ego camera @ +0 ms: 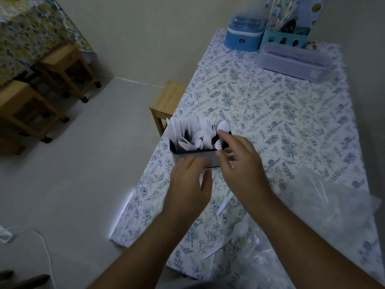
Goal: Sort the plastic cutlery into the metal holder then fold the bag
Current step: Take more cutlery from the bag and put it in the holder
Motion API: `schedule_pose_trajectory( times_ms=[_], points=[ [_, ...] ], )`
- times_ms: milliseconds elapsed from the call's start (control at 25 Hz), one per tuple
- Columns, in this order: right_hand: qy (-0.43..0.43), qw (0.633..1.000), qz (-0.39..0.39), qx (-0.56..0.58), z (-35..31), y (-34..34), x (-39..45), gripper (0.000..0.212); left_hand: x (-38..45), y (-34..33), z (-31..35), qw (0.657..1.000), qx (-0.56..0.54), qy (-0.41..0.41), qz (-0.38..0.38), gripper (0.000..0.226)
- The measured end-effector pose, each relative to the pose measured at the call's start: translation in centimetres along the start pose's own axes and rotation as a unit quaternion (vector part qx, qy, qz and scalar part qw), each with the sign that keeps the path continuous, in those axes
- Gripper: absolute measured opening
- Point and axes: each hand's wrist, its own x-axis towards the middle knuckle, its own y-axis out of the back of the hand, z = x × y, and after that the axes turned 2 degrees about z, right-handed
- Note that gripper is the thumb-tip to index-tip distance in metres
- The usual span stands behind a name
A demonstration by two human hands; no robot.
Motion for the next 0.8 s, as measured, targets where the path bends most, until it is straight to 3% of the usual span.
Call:
schedule_pose_trajectory(
  times_ms=[160,360,520,600,680,800],
  points=[
    [0.066,0.997,0.023,-0.014,-0.5,-0.5,1.8,0.034,-1.6,-1.4,-0.7,0.998,0.001,0.048,-0.032,0.015],
    [0.062,0.995,0.066,-0.037,-1.5,0.4,4.0,0.025,3.2,0.5,1.6,0.998,-0.013,0.027,0.046,0.027],
    [-0.030,0.994,-0.063,-0.084,0.2,-0.6,3.6,0.022,3.9,0.7,1.6,0.999,-0.005,0.012,0.049,0.034],
    [-0.027,0.993,-0.053,-0.098,0.4,-0.6,2.8,0.026,2.6,0.3,0.8,0.999,-0.006,0.001,0.053,0.025],
    [-0.043,0.996,-0.019,-0.081,0.6,0.0,1.2,0.031,0.7,-0.9,-0.6,0.999,0.000,0.028,0.017,0.016],
    [-0.132,0.989,-0.045,-0.042,1.7,0.2,-2.4,0.025,-2.7,-4.2,-4.2,0.977,0.041,0.165,-0.125,0.025]
  ],
)
